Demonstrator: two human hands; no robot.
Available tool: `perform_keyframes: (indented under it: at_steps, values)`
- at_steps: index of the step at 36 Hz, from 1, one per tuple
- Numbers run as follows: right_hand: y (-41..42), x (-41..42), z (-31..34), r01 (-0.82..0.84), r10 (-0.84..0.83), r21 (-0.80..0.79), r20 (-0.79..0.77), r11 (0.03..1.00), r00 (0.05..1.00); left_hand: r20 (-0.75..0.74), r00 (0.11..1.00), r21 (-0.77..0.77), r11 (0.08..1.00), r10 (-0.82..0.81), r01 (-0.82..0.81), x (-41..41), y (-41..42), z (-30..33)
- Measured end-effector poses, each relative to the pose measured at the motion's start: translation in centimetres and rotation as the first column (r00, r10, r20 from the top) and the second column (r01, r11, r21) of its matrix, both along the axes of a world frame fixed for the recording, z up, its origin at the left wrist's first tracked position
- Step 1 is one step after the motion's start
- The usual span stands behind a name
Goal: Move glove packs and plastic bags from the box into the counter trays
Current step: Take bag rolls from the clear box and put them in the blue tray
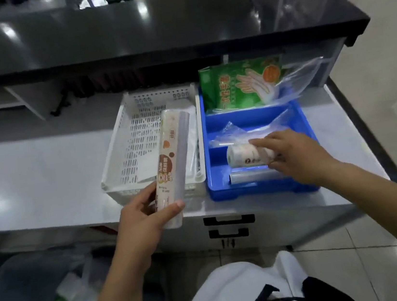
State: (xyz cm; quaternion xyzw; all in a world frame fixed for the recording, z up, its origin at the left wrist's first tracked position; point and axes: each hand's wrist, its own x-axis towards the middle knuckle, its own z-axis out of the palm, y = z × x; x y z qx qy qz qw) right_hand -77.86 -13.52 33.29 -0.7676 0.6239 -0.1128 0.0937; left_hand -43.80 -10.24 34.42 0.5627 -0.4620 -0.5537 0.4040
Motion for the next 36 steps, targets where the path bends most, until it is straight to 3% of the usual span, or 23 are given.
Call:
perform_keyframes:
  at_steps: [4,10,17,21,24,28,32,34,36]
  values:
    - [-2.3,-0.5,-2.4,-0.002,0.017,0.147,-0.096,0.989,0.995,0.017,0.999,-0.010,0.999,0.032,-0.032,-1.7,0.4,0.2]
    - [-3.0,-0.8,-3.2,0.171,-0.151,0.141,-0.144,0.975,0.978,0.095,0.995,0.020,0.999,0.042,-0.044,-2.4,-0.2,0.4]
    - [-1.0,-0.8,-2.6,0.232,-0.224,0.191,-0.062,0.954,0.973,0.267,0.955,-0.015,0.990,-0.133,0.142,-4.3,-3.7,0.9]
    - [1.6,-1.6,-2.3,0.362,-0.350,0.179,-0.097,0.915,0.932,0.431,0.856,-0.061,0.937,-0.286,0.344,-6.3,-6.4,1.5]
    - [4.2,-2.9,-2.1,0.408,-0.425,0.166,0.080,0.898,0.902,0.544,0.760,-0.034,0.896,-0.356,0.443,-7.9,-7.9,1.2]
    - [8.1,-3.6,-1.7,0.570,-0.571,0.137,0.405,0.810,0.714,0.687,0.533,0.021,0.746,-0.494,0.665,-10.0,-9.4,1.1]
    - [10.3,-3.3,-1.4,0.668,-0.626,0.151,0.541,0.729,0.561,0.794,0.283,0.104,0.579,-0.537,0.808,-12.7,-10.8,0.4]
    - [10.6,-3.0,-1.2,0.672,-0.636,0.164,0.540,0.722,0.552,0.800,0.246,0.107,0.533,-0.547,0.839,-14.2,-11.2,-0.1]
    - [10.4,-2.7,-1.1,0.663,-0.639,0.171,0.518,0.729,0.569,0.774,0.277,0.084,0.526,-0.569,0.847,-15.5,-11.6,-0.6]
